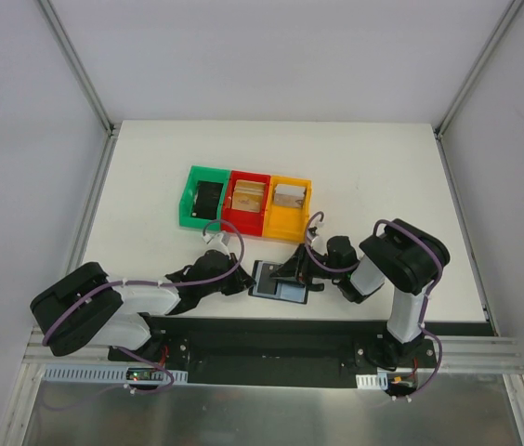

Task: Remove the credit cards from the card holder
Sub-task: Remove the credit card from the card holder.

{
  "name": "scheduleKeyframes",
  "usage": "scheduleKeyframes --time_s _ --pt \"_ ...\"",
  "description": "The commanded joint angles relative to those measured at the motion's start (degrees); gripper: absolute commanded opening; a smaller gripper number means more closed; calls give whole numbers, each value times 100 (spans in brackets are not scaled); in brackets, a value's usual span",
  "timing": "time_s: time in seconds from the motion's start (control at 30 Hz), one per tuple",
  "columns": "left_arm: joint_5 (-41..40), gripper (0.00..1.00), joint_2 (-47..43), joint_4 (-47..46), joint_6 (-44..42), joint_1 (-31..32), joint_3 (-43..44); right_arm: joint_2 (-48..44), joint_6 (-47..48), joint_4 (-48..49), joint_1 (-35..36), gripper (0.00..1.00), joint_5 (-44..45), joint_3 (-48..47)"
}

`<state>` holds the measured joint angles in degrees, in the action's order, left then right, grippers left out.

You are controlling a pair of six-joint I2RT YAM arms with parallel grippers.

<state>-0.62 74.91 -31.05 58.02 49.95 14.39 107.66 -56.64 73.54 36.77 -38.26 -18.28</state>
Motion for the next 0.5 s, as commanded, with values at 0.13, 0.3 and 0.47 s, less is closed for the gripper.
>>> scheduleKeyframes --time_s 0.13,0.3,0.47 --pt "-324 0 -117 556 139 76 -182 -157 4 328 -47 31 -182 106" --pt "-377 0 -153 565 183 76 -226 -175 30 337 -74 31 -191 158" --pt "-430 0 -188 591 227 67 -270 -201 48 337 -100 31 -199 220"
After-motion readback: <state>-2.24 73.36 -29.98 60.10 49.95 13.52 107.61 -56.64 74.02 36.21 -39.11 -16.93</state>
